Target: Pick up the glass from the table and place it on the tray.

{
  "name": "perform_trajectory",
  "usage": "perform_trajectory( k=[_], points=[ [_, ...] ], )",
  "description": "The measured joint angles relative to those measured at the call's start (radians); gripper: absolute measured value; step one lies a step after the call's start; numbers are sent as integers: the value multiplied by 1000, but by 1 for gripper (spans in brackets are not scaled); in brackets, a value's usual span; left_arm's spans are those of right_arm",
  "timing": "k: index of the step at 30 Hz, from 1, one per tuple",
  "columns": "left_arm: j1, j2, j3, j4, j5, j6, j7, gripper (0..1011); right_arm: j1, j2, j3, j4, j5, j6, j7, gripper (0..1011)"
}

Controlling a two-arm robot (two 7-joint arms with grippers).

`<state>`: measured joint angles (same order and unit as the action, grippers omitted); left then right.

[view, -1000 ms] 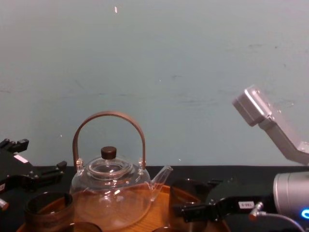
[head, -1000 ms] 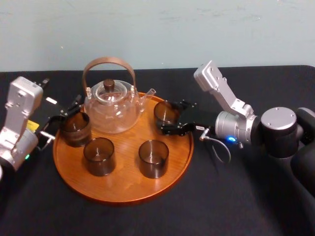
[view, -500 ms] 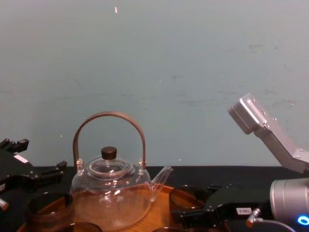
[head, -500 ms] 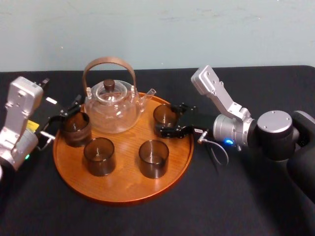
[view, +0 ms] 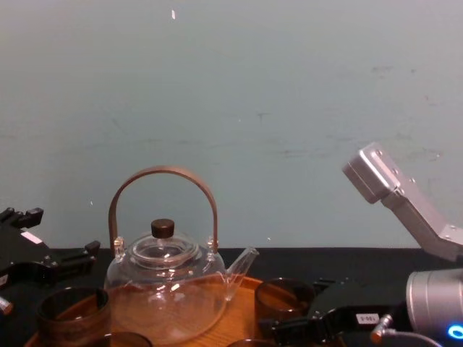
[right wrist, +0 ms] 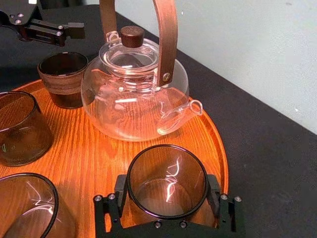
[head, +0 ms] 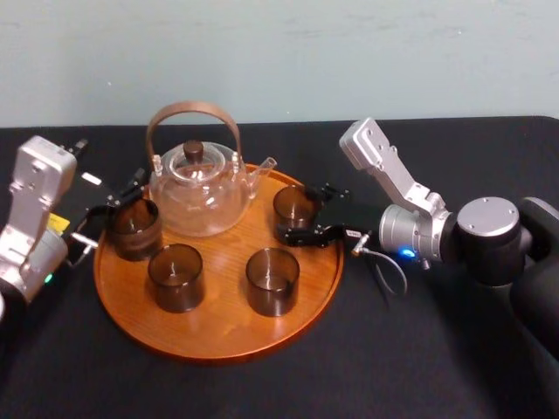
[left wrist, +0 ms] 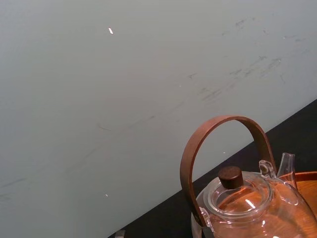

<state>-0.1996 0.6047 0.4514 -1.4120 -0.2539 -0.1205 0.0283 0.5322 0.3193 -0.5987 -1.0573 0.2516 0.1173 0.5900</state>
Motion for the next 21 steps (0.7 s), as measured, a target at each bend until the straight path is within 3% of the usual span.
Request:
perform_trajectory(
  k=[21],
  points=[
    [0,0,0,0,0,0,0,1001,-12,14,12,-24,13,-1,12,1002]
  ],
)
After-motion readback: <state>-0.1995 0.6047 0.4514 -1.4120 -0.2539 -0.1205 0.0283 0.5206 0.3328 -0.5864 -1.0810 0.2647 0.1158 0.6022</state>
